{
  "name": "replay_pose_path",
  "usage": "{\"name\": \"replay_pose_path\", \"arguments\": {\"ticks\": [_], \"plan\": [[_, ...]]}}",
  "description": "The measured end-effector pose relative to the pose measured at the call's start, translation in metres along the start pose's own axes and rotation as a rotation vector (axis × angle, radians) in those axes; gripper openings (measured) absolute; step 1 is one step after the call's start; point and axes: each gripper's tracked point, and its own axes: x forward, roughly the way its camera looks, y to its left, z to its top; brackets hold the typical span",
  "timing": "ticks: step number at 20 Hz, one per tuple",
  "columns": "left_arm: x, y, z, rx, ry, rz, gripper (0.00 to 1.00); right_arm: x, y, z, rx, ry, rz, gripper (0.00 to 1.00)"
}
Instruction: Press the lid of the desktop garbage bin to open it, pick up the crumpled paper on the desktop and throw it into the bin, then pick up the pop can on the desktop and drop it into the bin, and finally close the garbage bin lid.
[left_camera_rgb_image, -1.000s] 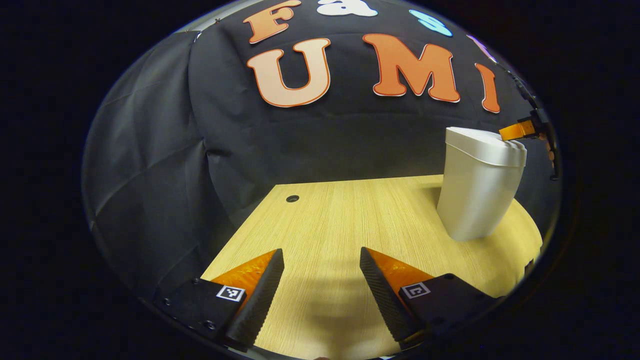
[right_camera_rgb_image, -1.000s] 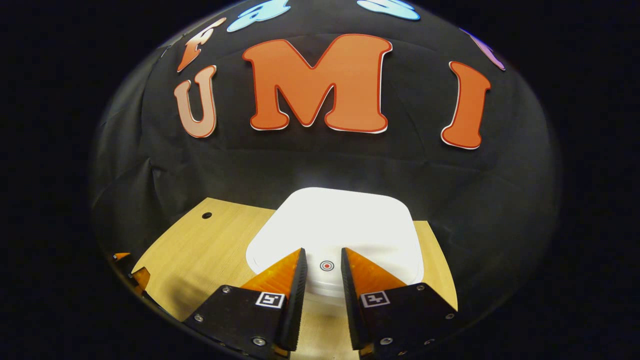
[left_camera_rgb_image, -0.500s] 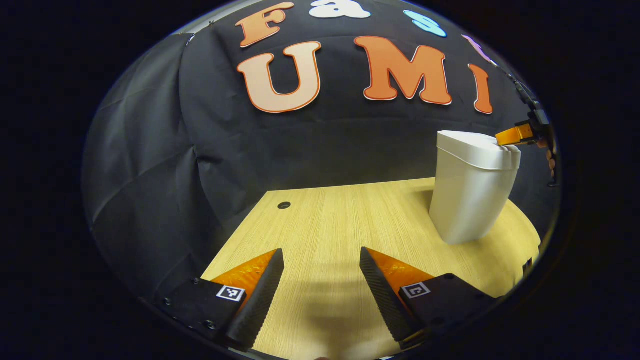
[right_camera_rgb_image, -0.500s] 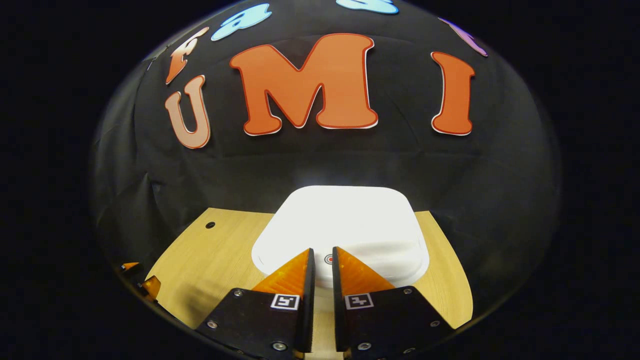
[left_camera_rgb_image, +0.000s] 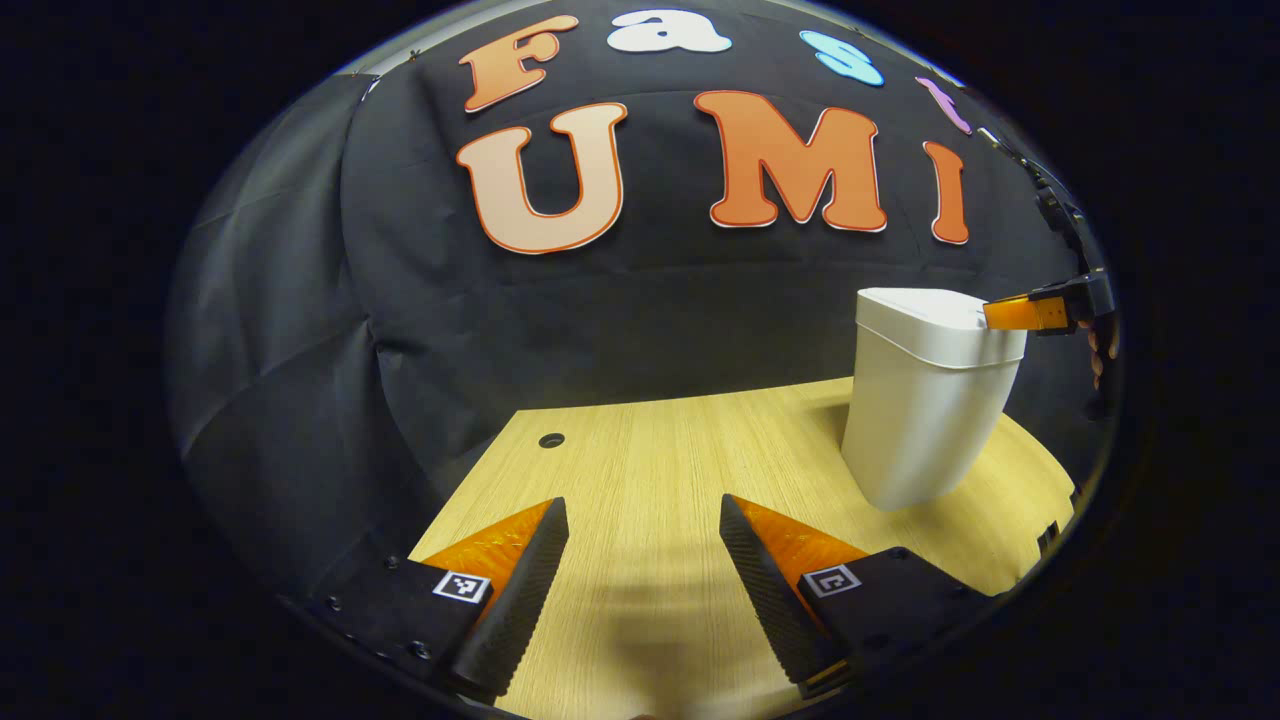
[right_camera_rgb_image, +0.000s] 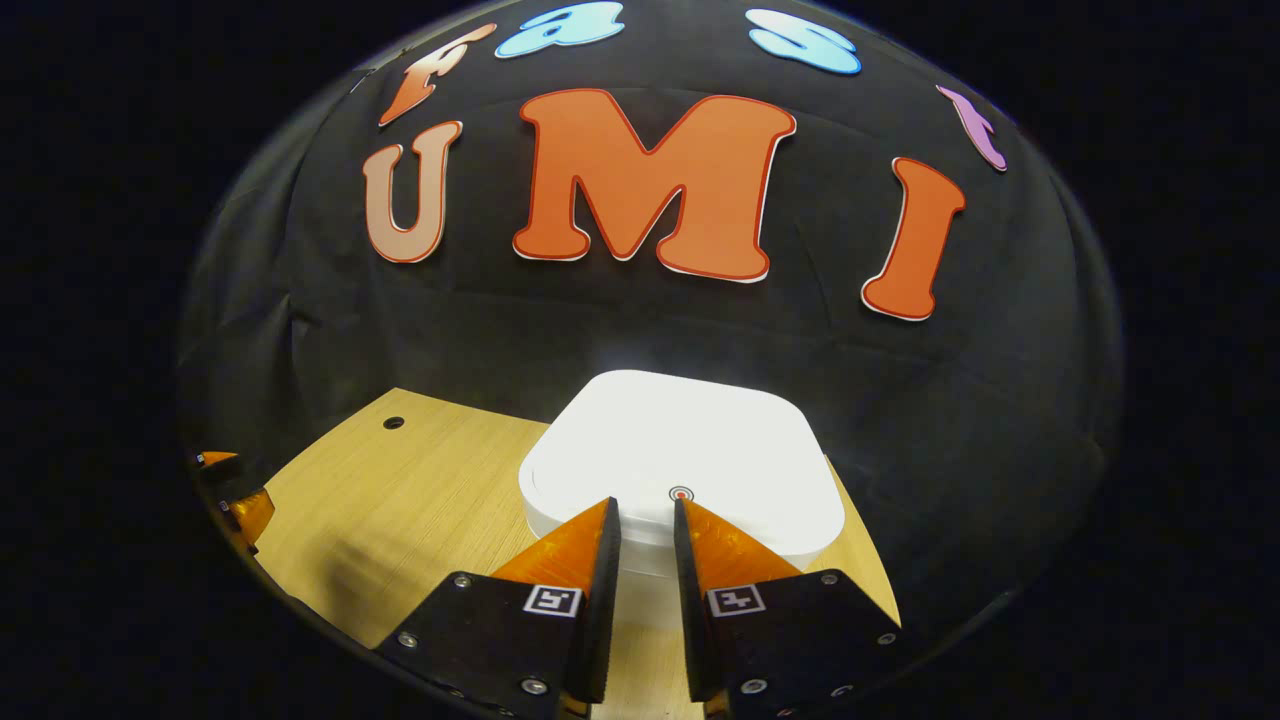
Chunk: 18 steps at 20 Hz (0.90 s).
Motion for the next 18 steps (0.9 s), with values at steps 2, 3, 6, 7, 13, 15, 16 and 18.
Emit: {"name": "replay_pose_path", "arguments": {"ticks": [2, 3, 6, 7, 13, 15, 16, 18], "plan": [[0.003, -0.007, 0.006, 0.006, -0.01, -0.018, 0.94, -0.005, 0.006, 0.002, 0.025, -0.016, 0.012, 0.34], [0.004, -0.01, 0.01, 0.015, -0.02, -0.026, 0.94, -0.008, 0.009, 0.003, 0.035, -0.027, 0.016, 0.37], [0.007, -0.019, 0.026, 0.045, -0.063, -0.047, 0.98, -0.016, 0.023, 0.008, 0.055, -0.056, 0.038, 0.46], [0.007, -0.022, 0.032, 0.053, -0.075, -0.052, 0.94, -0.019, 0.03, 0.01, 0.051, -0.071, 0.049, 0.51], [0.011, -0.018, 0.065, 0.025, -0.165, -0.051, 0.93, -0.031, 0.049, 0.021, 0.014, -0.145, 0.057, 0.63], [0.012, -0.015, 0.072, 0.01, -0.176, -0.047, 0.97, -0.035, 0.056, 0.021, 0.01, -0.159, 0.069, 0.63], [0.011, -0.014, 0.077, -0.001, -0.187, -0.046, 0.97, -0.036, 0.06, 0.02, 0.006, -0.162, 0.076, 0.63], [0.011, -0.009, 0.087, -0.013, -0.21, -0.035, 0.97, -0.038, 0.069, 0.016, -0.002, -0.164, 0.091, 0.63]]}}
